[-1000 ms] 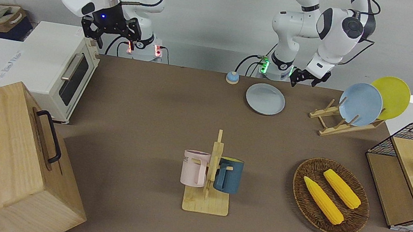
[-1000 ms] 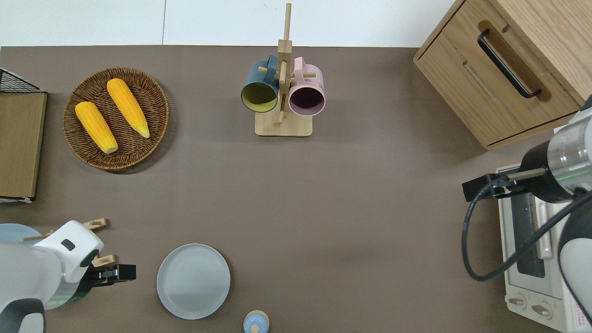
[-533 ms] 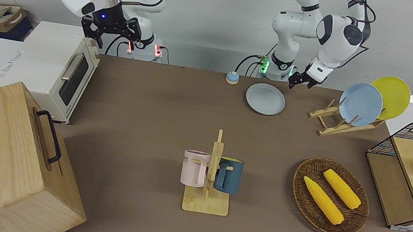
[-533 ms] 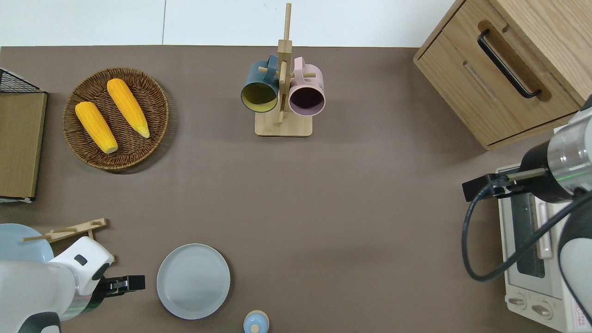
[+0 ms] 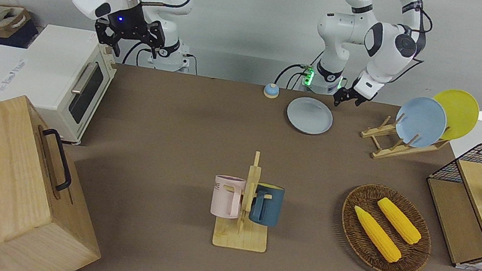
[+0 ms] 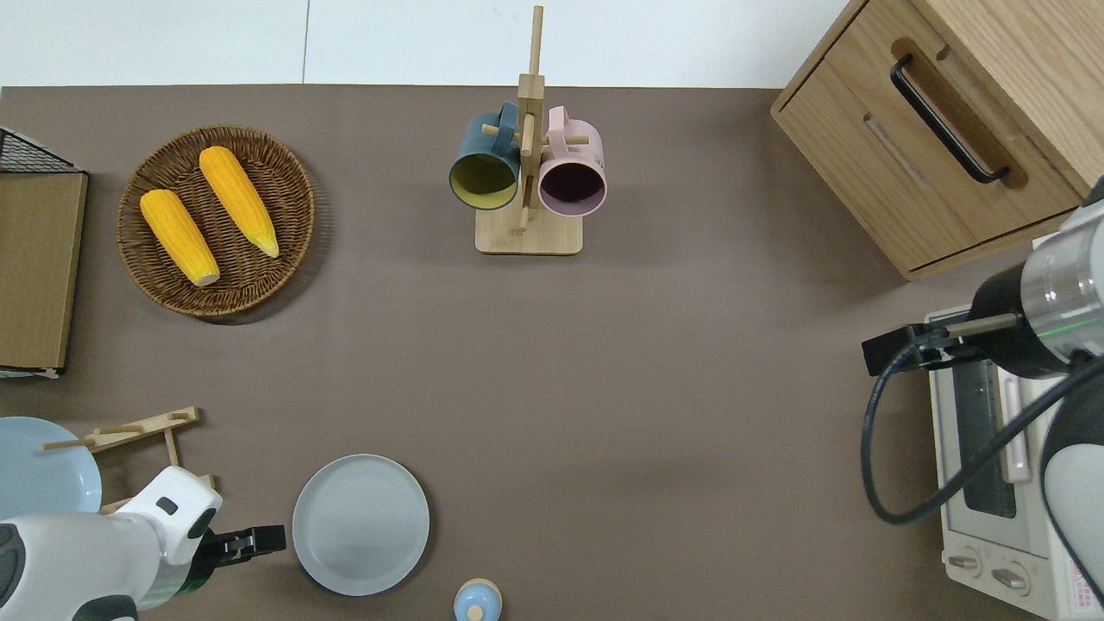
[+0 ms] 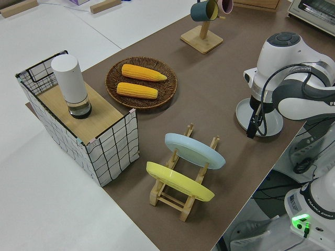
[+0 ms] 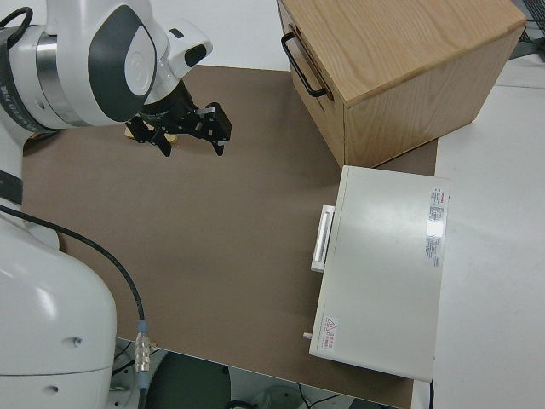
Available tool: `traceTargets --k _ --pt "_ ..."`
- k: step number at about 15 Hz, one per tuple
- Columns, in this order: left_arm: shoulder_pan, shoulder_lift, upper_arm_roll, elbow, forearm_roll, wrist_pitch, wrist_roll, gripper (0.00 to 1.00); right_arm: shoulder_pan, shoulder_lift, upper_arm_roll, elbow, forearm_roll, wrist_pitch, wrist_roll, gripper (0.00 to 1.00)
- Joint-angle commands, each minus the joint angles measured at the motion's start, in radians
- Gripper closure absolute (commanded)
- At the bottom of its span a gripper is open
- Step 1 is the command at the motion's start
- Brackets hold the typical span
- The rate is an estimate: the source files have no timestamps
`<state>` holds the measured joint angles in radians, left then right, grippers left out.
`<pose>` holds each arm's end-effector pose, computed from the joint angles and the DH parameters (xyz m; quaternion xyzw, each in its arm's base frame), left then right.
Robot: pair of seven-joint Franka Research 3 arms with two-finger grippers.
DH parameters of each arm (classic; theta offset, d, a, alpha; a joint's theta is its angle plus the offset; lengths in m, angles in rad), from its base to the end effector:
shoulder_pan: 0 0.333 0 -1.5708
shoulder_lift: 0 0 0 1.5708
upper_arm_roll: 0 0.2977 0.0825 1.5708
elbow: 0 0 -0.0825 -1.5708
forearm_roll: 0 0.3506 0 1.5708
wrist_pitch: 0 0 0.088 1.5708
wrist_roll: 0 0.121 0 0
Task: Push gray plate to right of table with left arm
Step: 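Move the left gripper down toward the gray plate's near edge, then lower the left gripper against the gray plate's edge nearest it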
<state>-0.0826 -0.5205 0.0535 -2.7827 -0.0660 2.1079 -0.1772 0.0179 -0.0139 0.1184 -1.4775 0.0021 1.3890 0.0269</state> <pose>0.3143 -0.0151 0.3392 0.9923 0.0881 -0.0814 0.0317 0.4922 0.0683 0.6241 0.9978 0.0547 -0.0372 0.0028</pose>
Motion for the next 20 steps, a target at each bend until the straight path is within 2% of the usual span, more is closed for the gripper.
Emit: traceTargets --k 1,8,10,12,14,15,17,20 --pt "-0.043 0.054 -0.036 -0.025 -0.012 0.087 -0.07 0.01 -0.019 -0.003 0.014 0.008 0.004 -0.015 0.002 0.017" --pt "-0.045 0.109 -0.04 -0.034 -0.012 0.138 -0.068 0.02 -0.019 -0.003 0.014 0.008 0.004 -0.016 0.002 0.017" --pt "-0.045 0.145 -0.04 -0.034 -0.011 0.158 -0.068 0.03 -0.019 -0.003 0.014 0.008 0.004 -0.015 0.002 0.017" --pt "-0.045 0.168 -0.04 -0.034 -0.011 0.179 -0.068 0.07 -0.019 -0.003 0.014 0.008 0.004 -0.015 0.002 0.017" --pt "-0.045 0.177 -0.04 -0.032 -0.011 0.182 -0.07 0.22 -0.019 -0.003 0.014 0.008 0.004 -0.015 0.002 0.017" --pt "-0.045 0.178 -0.041 -0.032 -0.011 0.182 -0.068 0.38 -0.019 -0.003 0.014 0.008 0.004 -0.015 0.002 0.017" --pt "-0.049 0.183 -0.04 -0.032 -0.011 0.182 -0.065 0.59 -0.019 -0.003 0.014 0.008 0.004 -0.016 0.002 0.017" --pt "-0.049 0.18 -0.041 -0.031 -0.012 0.178 -0.073 0.82 -0.019 -0.003 0.014 0.008 0.004 -0.016 0.002 0.017"
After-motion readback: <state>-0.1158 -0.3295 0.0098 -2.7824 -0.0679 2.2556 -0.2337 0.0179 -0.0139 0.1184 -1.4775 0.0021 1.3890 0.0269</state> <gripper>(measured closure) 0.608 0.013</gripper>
